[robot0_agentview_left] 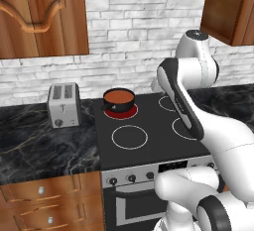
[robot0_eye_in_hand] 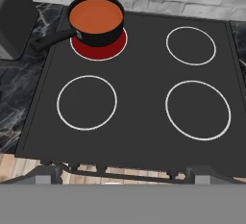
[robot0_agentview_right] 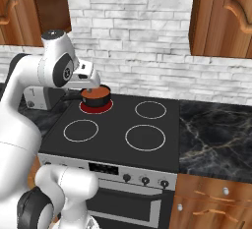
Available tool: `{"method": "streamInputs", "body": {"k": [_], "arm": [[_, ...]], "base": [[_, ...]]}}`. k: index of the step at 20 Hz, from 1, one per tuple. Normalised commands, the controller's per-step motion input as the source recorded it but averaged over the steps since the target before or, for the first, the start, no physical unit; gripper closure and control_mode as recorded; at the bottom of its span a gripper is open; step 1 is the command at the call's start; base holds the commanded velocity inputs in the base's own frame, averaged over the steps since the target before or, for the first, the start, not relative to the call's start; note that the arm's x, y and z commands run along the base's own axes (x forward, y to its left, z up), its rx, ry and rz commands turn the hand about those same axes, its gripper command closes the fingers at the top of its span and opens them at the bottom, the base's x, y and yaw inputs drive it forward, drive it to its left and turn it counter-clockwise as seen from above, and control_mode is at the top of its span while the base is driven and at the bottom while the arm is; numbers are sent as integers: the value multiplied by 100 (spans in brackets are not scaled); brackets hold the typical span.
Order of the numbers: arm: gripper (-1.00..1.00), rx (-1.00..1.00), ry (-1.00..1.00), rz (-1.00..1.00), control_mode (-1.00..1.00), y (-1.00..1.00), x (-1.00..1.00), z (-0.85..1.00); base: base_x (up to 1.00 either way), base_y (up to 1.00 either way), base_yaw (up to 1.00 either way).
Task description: Wait until the marinara sauce is simmered to a deep red color and then turn off the stove.
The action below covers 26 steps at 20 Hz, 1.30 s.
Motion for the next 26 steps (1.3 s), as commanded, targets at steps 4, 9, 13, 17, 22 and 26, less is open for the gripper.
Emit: {"method": "streamInputs", "body": {"k": [4, 9, 13, 17, 22, 26], "arm": [[-100, 0, 0, 0, -100, 0, 0, 0], [-100, 0, 0, 0, -100, 0, 0, 0], [-100, 0, 0, 0, -100, 0, 0, 0], [-100, 0, 0, 0, -100, 0, 0, 0], [-100, 0, 0, 0, -100, 0, 0, 0], [-100, 0, 0, 0, -100, 0, 0, 0]], "base": [[0, 0, 0], [0, 0, 0], [0, 0, 0], [0, 0, 0], [0, 0, 0], [0, 0, 0]]}}
